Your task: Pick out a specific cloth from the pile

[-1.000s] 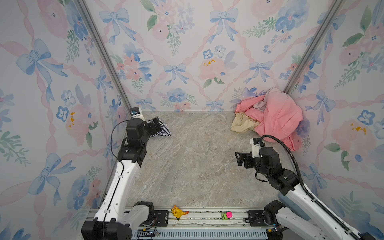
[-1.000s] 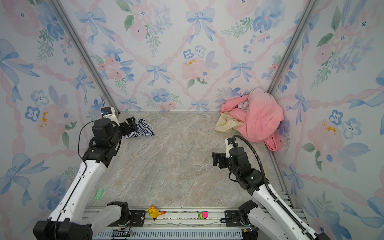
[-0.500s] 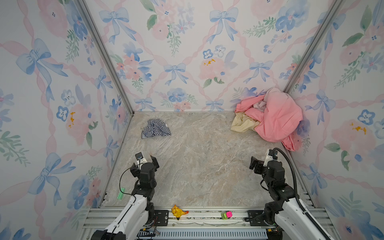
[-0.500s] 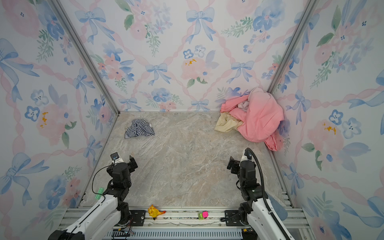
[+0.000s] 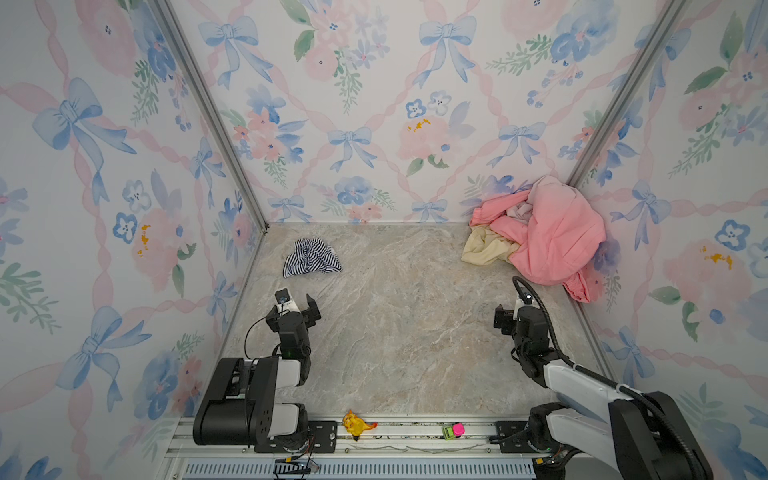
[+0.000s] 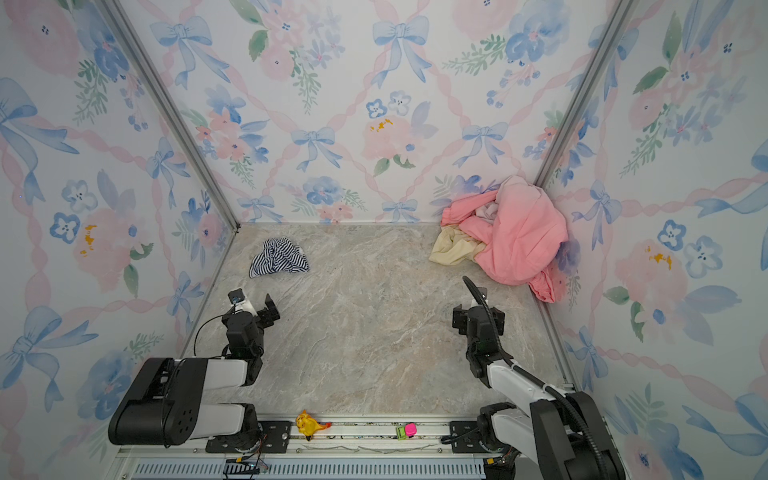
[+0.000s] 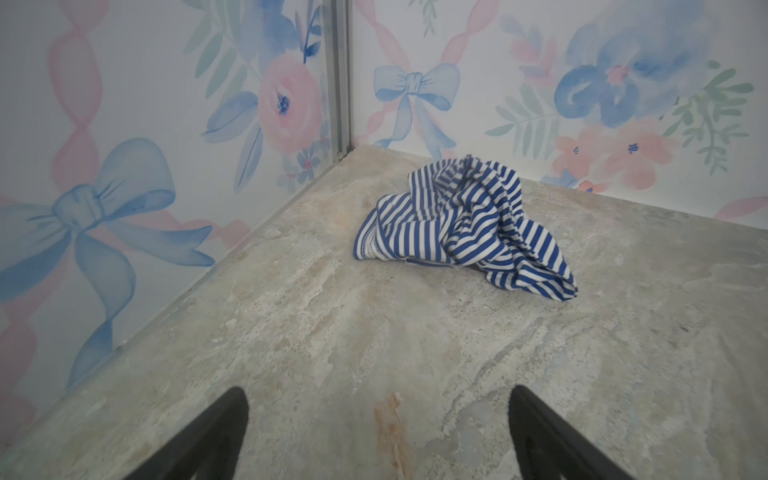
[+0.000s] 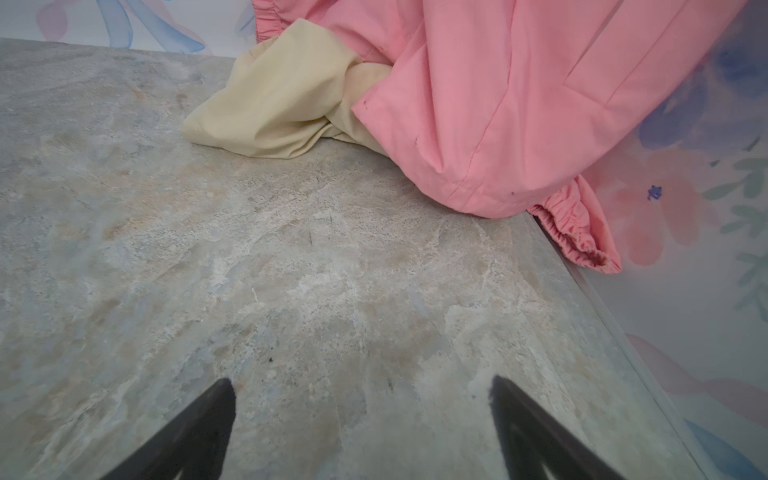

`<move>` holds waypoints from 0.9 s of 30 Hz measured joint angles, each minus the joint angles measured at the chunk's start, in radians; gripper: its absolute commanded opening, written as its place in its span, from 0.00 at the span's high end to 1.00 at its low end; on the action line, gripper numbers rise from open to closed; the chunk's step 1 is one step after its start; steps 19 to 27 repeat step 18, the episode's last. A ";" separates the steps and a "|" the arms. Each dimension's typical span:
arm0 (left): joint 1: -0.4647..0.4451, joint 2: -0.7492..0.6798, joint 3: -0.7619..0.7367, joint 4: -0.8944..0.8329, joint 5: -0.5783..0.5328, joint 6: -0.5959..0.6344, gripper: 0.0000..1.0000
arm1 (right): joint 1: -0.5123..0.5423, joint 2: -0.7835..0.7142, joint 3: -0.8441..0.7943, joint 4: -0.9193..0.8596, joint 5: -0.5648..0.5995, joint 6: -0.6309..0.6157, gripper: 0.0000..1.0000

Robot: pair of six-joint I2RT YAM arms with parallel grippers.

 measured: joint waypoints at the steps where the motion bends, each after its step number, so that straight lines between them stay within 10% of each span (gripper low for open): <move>1: -0.001 0.046 -0.002 0.049 0.026 0.016 0.02 | -0.001 0.031 0.000 0.050 -0.009 -0.008 0.03; 9: -0.018 0.110 0.029 0.108 0.099 0.082 0.02 | -0.083 0.356 0.024 0.397 -0.159 -0.061 0.03; 27: -0.045 0.110 0.069 0.100 0.099 0.115 0.02 | -0.106 0.354 0.097 0.388 -0.243 -0.061 0.03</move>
